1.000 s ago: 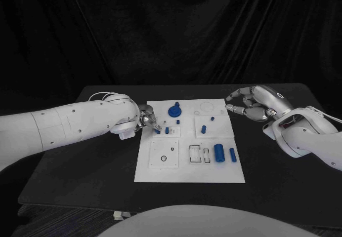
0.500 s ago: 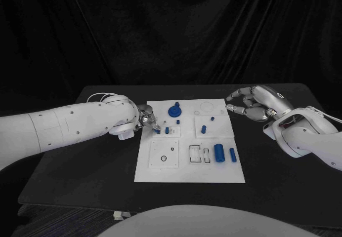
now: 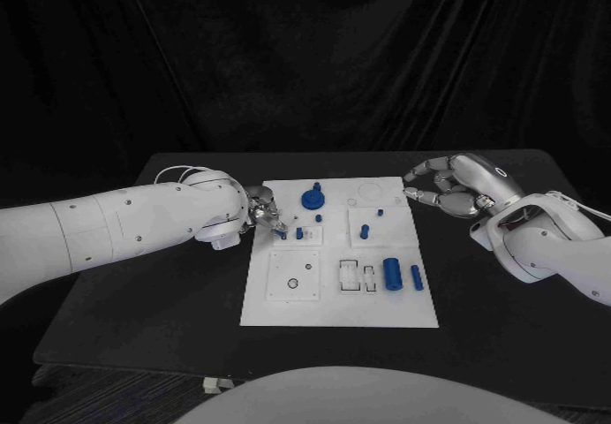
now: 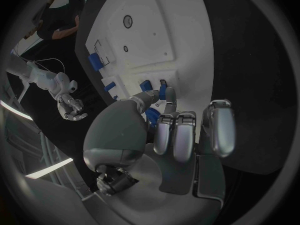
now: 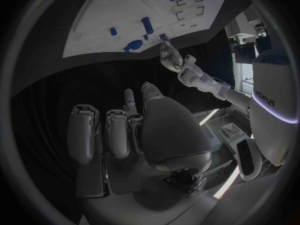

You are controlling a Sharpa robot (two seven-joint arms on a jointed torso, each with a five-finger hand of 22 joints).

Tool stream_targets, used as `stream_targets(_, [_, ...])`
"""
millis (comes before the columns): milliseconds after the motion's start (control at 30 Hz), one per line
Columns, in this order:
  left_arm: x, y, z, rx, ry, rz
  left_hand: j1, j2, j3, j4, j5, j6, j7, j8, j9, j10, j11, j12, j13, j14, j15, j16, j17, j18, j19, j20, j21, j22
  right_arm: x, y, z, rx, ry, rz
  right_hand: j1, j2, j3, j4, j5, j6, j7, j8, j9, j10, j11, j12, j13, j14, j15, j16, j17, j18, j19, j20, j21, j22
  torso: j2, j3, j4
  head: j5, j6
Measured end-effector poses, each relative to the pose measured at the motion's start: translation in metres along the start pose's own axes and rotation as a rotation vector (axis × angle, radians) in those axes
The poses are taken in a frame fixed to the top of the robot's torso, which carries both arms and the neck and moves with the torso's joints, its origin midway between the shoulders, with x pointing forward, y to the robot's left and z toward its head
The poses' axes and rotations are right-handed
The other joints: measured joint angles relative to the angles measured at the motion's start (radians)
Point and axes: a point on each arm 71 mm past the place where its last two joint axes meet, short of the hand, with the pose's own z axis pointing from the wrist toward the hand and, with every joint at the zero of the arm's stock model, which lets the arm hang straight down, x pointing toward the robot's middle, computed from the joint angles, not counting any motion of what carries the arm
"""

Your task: Assemble the parts on the task board

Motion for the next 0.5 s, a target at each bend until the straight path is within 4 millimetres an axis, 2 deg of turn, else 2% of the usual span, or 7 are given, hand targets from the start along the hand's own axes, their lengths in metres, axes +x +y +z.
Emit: stream_targets(500, [0.0015,-0.0009,0.0017,0.000,0.005,0.006,0.000,0.000,0.000,0.000,0.000,0.002,0.002,0.000,0.000,0.000,0.000,0.000,0.000,0.000,0.000,0.000,0.000,0.000,0.000,0.000,0.000,0.000,0.0009,-0.0003,-0.0006,0.002,0.003,0.001,0.004,0.004,0.000,0.000,0.000,0.000,0.000,0.000,-0.001,0.000,0.000,0.000,0.000,0.000,0.000,0.000,0.000,0.000,0.000,0.000,0.000,0.000,0.000,0.0001,-0.0003,0.004,0.000])
